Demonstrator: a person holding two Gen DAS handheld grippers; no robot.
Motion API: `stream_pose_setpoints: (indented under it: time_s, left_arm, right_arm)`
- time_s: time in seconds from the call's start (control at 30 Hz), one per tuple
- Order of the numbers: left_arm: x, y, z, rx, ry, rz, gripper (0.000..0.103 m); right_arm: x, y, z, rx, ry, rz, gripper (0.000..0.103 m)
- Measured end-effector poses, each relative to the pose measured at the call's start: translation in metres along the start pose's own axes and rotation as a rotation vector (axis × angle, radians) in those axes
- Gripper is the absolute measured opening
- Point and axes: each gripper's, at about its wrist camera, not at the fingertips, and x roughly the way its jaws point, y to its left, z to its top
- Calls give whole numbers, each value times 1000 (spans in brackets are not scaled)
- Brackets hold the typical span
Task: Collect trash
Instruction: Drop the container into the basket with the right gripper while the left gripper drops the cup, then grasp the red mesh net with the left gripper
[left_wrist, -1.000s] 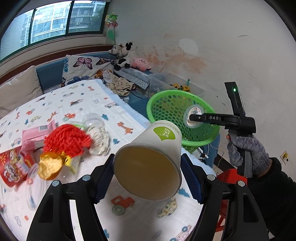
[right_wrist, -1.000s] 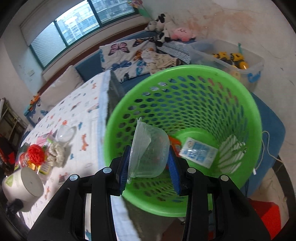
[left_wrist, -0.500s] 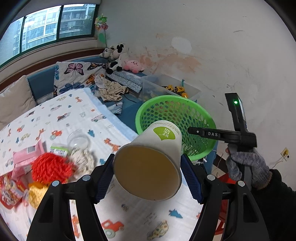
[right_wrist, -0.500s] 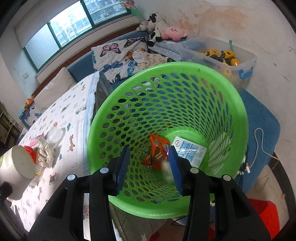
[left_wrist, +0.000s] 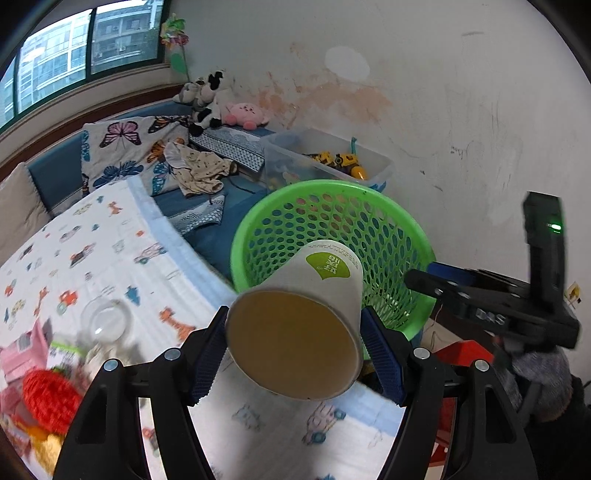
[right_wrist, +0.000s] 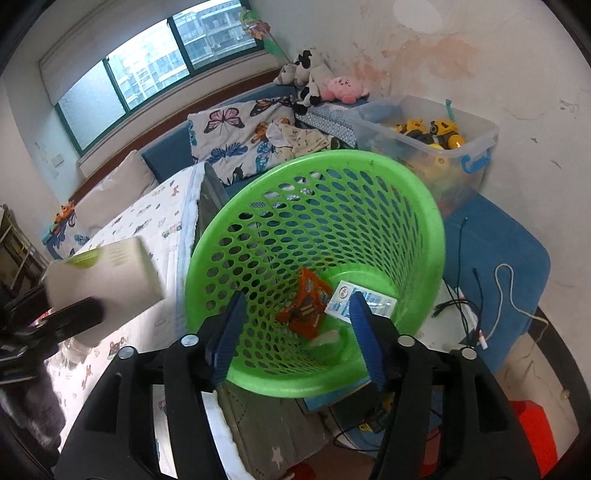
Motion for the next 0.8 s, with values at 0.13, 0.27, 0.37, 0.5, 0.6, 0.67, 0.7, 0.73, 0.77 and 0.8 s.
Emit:
stream_pose_setpoints:
  time_s: [0.13,0.27,0.37,0.5,0.6,0.67,0.7,0.73,0.77,0.8]
  left_arm:
    - [23,-6,6,6,36,6,69]
    - [40,-12,9,9,63,5,69]
    - [48,-15,10,9,75,7,69]
    - [56,-18,12,14,81,9,72]
    - [58,-18,11,11,75,12,77]
    - [56,-16,9,1,76,7,78]
    - [54,-15,8,-5,76,5,78]
    - [53,-14,7,-7,74,6,78]
    - [49,-13,5,-9,70,12,78]
    - [45,-11,3,-10,64,17,78]
  right_arm:
    - [-5,-5,-3,7,-6,-2,61]
    - [-9,-10,-6,16,-8,-8,61]
    - [-12,-13,-9,26,-10,-10,61]
    - [-16,-17,-12,38,-14,-10,61]
    - [-18,-17,-13,39,-13,-13,61]
    - [-20,-17,-15,38,-12,-15,61]
    - [-20,-16,-16,38,-12,-14,61]
    - [-21,-16,-16,37,-13,-12,61]
    - [-22,-15,-17,37,-14,-10,61]
    - [-23,-14,-17,37,-15,-7,61]
